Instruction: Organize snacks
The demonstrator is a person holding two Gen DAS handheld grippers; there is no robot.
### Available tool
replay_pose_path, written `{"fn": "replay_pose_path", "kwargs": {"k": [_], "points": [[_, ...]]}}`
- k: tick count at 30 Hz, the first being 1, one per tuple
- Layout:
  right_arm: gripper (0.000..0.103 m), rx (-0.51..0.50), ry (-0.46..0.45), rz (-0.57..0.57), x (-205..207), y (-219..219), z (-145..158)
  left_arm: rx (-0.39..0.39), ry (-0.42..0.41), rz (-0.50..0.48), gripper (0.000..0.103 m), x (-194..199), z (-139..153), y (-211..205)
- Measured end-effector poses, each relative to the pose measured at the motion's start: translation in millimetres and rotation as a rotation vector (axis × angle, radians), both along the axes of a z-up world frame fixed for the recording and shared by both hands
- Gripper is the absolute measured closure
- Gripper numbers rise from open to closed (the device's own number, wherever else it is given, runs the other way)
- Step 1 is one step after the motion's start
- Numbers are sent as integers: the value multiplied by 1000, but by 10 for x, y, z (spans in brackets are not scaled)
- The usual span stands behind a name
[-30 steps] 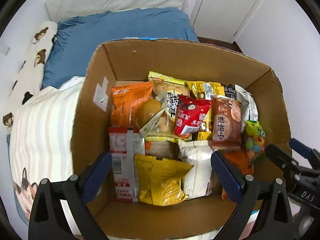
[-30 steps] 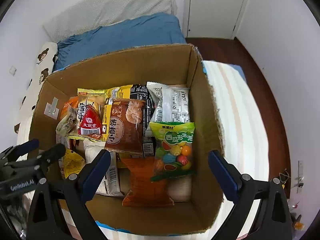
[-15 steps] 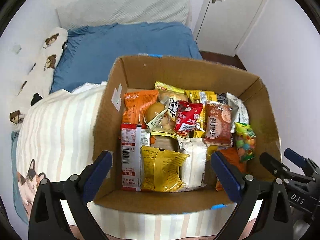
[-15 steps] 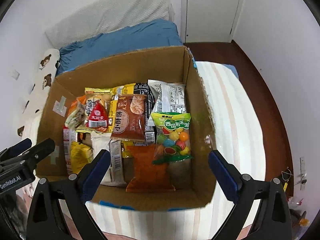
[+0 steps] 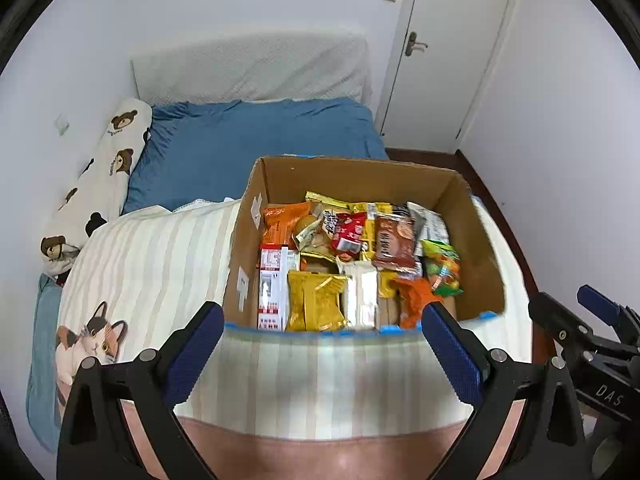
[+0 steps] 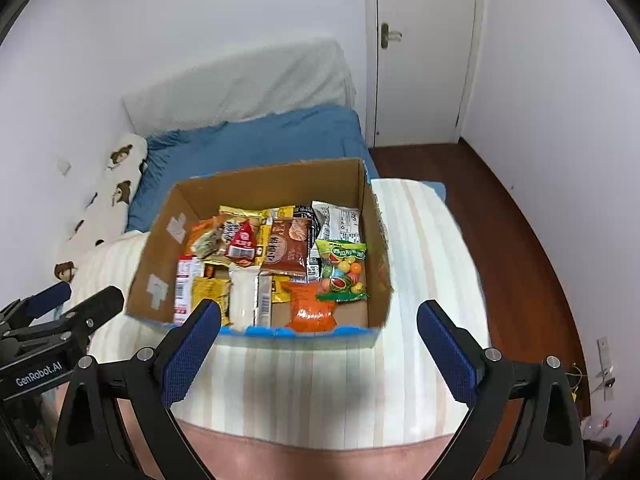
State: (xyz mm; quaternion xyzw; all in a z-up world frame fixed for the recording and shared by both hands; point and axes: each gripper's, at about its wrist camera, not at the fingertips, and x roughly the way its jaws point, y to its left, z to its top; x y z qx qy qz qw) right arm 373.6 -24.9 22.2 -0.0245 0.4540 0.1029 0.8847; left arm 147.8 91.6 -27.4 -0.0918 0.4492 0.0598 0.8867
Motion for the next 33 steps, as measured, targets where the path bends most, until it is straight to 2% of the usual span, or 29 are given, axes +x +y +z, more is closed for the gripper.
{"fn": "replay_pose_path", "kwargs": {"k": [8,16,26,33], "points": [[1,37,-91,30,-740,-161,487,54,-81,4,2,-649,411,-156],[1,63,-137,60,-1333,-260,813,94,-146,10,2,-1197,713,-278],[1,58,-169,86,-1642,-312,996,102,-174,19,2,-1523,831,-369],[1,50,-172,76,-1577,-314,950,108,-173,34,2,-1447,772,-351]]}}
